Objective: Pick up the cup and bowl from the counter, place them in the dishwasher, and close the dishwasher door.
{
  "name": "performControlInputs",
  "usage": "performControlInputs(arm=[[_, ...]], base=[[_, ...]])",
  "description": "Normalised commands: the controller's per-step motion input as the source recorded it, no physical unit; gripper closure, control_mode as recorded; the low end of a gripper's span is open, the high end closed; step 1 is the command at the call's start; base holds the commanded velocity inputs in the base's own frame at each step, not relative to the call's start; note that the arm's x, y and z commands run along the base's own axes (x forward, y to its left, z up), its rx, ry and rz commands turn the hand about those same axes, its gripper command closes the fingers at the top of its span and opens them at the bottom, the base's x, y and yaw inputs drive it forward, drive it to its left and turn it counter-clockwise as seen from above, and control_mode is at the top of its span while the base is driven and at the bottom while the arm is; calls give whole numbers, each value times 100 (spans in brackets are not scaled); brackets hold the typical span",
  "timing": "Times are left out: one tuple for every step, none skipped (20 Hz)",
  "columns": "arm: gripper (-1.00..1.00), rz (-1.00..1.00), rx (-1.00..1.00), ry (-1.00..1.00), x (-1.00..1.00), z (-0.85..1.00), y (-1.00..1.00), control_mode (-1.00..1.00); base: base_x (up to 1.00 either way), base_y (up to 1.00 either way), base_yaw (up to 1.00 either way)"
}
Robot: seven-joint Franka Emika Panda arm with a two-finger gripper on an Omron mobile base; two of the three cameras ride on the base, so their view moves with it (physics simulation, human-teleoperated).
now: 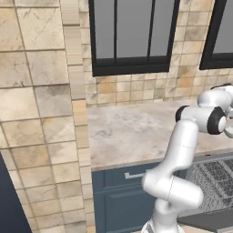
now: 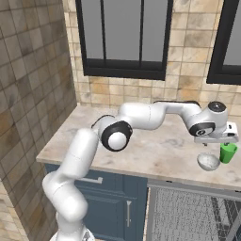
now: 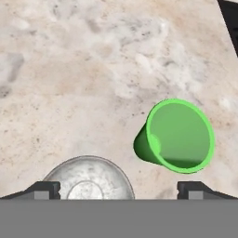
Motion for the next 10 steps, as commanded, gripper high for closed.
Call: performControlInputs(arm=[[-100,0,0,0,18,-16,-19,-100],[-100,0,0,0,20,-15,-18,-100],[-100,0,0,0,16,-15,-18,-100],[-100,0,0,0,16,-15,-18,-100],[-100,0,0,0,21,-16,-18,-100],[-100,0,0,0,19,-16,-18,-100],[-100,0,0,0,17,-16,-17,-100],[-100,0,0,0,18,-18,-17,-100],[-100,0,0,0,21,-18,-19,-100],[-100,0,0,0,23,-17,-19,-100]], base=[[0,0,0],[0,0,0],[0,0,0],[0,0,0],[0,0,0],[0,0,0],[0,0,0],[0,0,0],[0,0,0],[0,0,0]])
